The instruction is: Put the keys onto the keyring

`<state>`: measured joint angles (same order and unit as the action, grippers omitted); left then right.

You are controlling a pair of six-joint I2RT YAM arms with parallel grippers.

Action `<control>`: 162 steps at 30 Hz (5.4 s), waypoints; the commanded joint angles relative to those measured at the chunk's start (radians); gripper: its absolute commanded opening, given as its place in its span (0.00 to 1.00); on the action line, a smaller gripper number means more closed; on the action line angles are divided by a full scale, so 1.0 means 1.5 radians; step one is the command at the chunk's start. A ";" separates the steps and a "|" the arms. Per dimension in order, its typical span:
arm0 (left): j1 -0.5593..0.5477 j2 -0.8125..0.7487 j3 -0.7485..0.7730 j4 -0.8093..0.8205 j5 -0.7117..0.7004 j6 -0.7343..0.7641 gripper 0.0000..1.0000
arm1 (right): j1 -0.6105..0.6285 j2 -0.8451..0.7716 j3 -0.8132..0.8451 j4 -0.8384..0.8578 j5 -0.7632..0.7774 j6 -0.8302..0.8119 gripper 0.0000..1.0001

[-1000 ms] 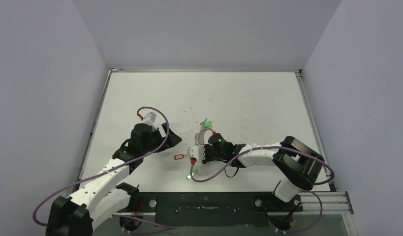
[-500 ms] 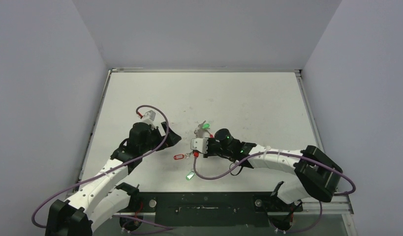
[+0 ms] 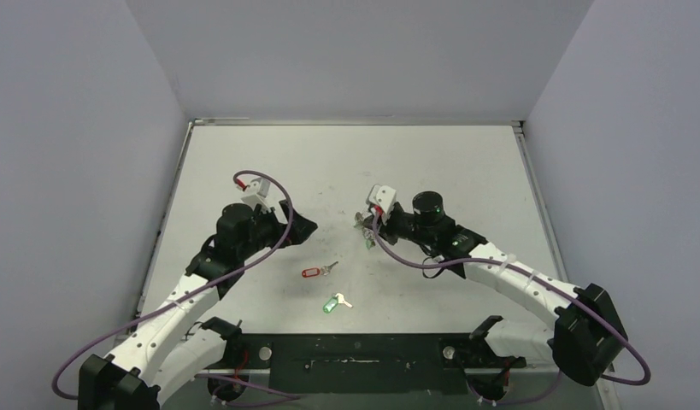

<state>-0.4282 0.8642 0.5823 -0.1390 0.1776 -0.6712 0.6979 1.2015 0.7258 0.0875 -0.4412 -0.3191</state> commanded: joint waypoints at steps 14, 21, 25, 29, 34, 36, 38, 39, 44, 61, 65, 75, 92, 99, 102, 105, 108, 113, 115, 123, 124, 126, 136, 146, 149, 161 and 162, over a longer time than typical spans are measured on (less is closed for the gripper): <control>-0.001 0.048 -0.015 0.328 0.223 -0.037 0.69 | -0.055 -0.056 -0.074 0.258 -0.165 0.400 0.00; -0.008 0.081 -0.064 0.545 0.301 -0.024 0.68 | -0.058 -0.070 -0.081 0.276 -0.210 0.382 0.00; -0.015 0.086 -0.076 0.602 0.347 0.036 0.68 | -0.059 -0.084 -0.098 0.307 -0.228 0.363 0.00; -0.037 0.075 -0.096 0.651 0.386 0.120 0.68 | -0.059 -0.101 -0.125 0.365 -0.276 0.326 0.00; -0.095 0.047 -0.116 0.631 0.415 0.304 0.68 | -0.058 -0.140 -0.172 0.418 -0.296 0.252 0.00; -0.125 0.034 -0.115 0.589 0.419 0.394 0.67 | -0.058 -0.151 -0.161 0.371 -0.312 0.210 0.00; -0.152 0.029 -0.109 0.543 0.411 0.484 0.67 | -0.058 -0.158 -0.149 0.324 -0.324 0.168 0.00; -0.162 0.030 -0.107 0.526 0.408 0.511 0.66 | -0.058 -0.160 -0.146 0.307 -0.329 0.155 0.00; -0.191 0.043 -0.100 0.517 0.393 0.580 0.54 | -0.057 -0.166 -0.140 0.296 -0.337 0.142 0.00; -0.216 0.103 -0.093 0.604 0.326 0.559 0.30 | -0.046 -0.176 -0.146 0.303 -0.312 0.161 0.00; -0.224 0.118 -0.089 0.622 0.321 0.551 0.28 | -0.043 -0.176 -0.146 0.302 -0.310 0.160 0.00; -0.234 0.136 -0.084 0.639 0.305 0.551 0.13 | -0.037 -0.179 -0.146 0.284 -0.305 0.153 0.00; -0.235 0.097 -0.074 0.550 0.262 0.542 0.00 | -0.032 -0.173 -0.107 0.159 -0.286 0.085 0.05; -0.235 0.059 -0.026 0.391 0.245 0.586 0.00 | -0.031 -0.171 -0.059 0.040 -0.266 0.021 0.22; -0.236 0.059 0.015 0.289 0.246 0.618 0.00 | -0.031 -0.172 -0.044 0.009 -0.262 -0.002 0.26; -0.235 0.065 0.054 0.214 0.242 0.645 0.00 | -0.031 -0.174 -0.030 -0.015 -0.259 -0.019 0.31; -0.235 0.073 0.085 0.162 0.238 0.663 0.00 | -0.031 -0.174 -0.019 -0.029 -0.259 -0.028 0.34; -0.235 0.090 0.130 0.076 0.239 0.696 0.00 | -0.030 -0.176 -0.004 -0.037 -0.264 -0.035 0.35; -0.235 0.098 0.146 0.044 0.241 0.710 0.00 | -0.028 -0.176 0.001 -0.037 -0.264 -0.037 0.35; -0.235 0.117 0.165 0.016 0.258 0.724 0.00 | -0.007 -0.146 0.023 -0.078 -0.272 -0.087 0.33; -0.235 0.118 0.167 0.016 0.260 0.723 0.00 | -0.001 -0.140 0.027 -0.093 -0.273 -0.100 0.33; -0.237 0.120 0.168 0.016 0.263 0.724 0.00 | 0.013 -0.128 0.038 -0.121 -0.272 -0.129 0.32; -0.244 0.125 0.167 0.014 0.269 0.724 0.00 | 0.058 -0.077 0.056 -0.152 -0.232 -0.179 0.26; -0.246 0.130 0.167 0.010 0.269 0.728 0.00 | 0.058 -0.098 0.054 -0.153 -0.223 -0.195 0.26; -0.246 0.133 0.168 0.010 0.269 0.729 0.00 | 0.057 -0.113 0.048 -0.149 -0.224 -0.200 0.26; -0.251 0.134 0.167 0.010 0.269 0.731 0.00 | 0.058 -0.122 0.039 -0.136 -0.202 -0.213 0.26; -0.251 0.133 0.167 0.010 0.270 0.731 0.00 | 0.057 -0.117 0.041 -0.142 -0.199 -0.217 0.25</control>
<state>-0.7979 1.0683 0.7818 -0.1490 0.5541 0.4084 0.7799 1.0218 0.7685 -0.1589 -0.7601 -0.6144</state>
